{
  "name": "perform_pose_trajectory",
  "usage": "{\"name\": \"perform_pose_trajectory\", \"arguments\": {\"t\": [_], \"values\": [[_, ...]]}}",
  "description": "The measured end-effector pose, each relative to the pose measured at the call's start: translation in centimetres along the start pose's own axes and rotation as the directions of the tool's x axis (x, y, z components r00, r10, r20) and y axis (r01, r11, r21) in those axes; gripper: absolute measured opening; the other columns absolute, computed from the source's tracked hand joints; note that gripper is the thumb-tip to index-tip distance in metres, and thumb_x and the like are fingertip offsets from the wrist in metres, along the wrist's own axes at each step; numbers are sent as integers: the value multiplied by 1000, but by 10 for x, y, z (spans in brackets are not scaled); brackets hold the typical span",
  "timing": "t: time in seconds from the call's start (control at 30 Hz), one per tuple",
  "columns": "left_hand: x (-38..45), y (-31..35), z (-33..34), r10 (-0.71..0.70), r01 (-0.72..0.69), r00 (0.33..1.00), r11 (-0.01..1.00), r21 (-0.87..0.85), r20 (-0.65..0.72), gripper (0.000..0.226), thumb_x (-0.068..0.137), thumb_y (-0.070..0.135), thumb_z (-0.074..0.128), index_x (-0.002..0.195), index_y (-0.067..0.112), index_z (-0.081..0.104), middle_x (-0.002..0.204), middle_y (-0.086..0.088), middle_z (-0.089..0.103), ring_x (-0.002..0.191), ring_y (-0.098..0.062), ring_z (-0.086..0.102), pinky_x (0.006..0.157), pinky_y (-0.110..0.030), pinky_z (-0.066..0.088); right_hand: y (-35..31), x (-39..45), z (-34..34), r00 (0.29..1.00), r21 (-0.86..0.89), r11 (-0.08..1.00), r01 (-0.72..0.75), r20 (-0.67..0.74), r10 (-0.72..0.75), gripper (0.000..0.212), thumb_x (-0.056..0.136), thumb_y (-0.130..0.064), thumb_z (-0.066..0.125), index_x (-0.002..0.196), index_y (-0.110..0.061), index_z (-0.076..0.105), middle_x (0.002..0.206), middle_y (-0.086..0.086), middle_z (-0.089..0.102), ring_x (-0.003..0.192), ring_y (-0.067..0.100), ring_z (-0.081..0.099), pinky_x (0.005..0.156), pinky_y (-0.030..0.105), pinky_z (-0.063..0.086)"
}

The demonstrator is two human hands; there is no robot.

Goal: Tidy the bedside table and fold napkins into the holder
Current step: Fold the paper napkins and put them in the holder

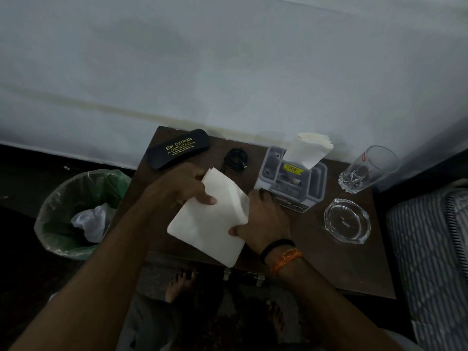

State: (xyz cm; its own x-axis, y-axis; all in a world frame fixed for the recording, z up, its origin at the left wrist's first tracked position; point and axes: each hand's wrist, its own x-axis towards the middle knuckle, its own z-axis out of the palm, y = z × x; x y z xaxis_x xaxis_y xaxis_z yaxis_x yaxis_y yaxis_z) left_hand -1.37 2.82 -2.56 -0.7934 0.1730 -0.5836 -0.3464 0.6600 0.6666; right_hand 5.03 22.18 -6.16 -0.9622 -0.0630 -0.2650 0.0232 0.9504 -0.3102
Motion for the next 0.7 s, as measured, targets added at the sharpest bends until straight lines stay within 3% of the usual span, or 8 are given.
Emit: {"name": "perform_pose_trajectory", "arguments": {"t": [0.13,0.27,0.3,0.37,0.43,0.47,0.53,0.7], "values": [[-15,6,-14,75,-62,995,983,-171,69,33,77,7,77,109,7,71,106,-9,74,100,-29,69,90,-46,54,-7,-7,-14,991,280,959,-47,-107,80,86,68,-57,78,136,-22,37,133,2,55,119,23,55,93,38,50],[-24,8,-21,105,-39,984,912,-408,142,32,78,-1,70,109,5,70,106,-12,75,97,-29,71,86,-44,56,-12,-16,-23,968,605,795,-46,-168,184,85,63,-56,83,133,-26,44,116,-15,57,107,10,56,83,30,50],[-26,10,-22,118,-43,983,893,-447,141,32,79,-2,69,109,6,70,106,-12,75,95,-27,72,84,-42,56,-13,-18,-24,966,710,701,-68,-129,225,81,62,-50,87,130,-27,47,111,-20,57,102,6,57,82,27,50],[-30,14,-21,145,-58,981,849,-525,126,30,80,-4,66,108,7,70,105,-10,75,91,-23,72,78,-37,59,-12,-20,-25,969,913,395,-106,6,246,72,61,-34,91,124,-25,56,110,-18,66,100,7,65,86,31,55],[-31,17,-20,166,-69,980,805,-589,111,30,79,-3,65,106,8,70,104,-9,76,89,-22,73,72,-33,60,-8,-18,-24,981,984,99,-145,130,142,61,65,-20,88,122,-15,64,114,-2,73,104,18,70,94,44,55],[-31,18,-19,163,-67,981,790,-610,104,31,78,-2,66,107,8,70,104,-9,76,89,-22,73,72,-33,60,-7,-17,-24,984,986,13,-168,167,67,57,68,-15,84,121,-11,66,116,4,73,107,23,69,97,47,53],[-31,20,-16,141,-51,986,770,-636,92,31,80,-2,65,109,7,69,104,-10,75,91,-25,72,72,-34,60,-5,-16,-26,975,973,-63,-224,223,-25,55,69,-13,79,122,-7,67,118,8,72,110,28,68,99,48,51],[-35,23,-14,118,40,981,649,-760,153,40,78,0,63,117,6,67,115,-14,71,105,-31,68,90,-43,54,-1,-14,-30,950,948,-59,-312,310,-35,55,69,-23,79,121,-13,67,120,5,71,117,28,64,101,47,50]]}}
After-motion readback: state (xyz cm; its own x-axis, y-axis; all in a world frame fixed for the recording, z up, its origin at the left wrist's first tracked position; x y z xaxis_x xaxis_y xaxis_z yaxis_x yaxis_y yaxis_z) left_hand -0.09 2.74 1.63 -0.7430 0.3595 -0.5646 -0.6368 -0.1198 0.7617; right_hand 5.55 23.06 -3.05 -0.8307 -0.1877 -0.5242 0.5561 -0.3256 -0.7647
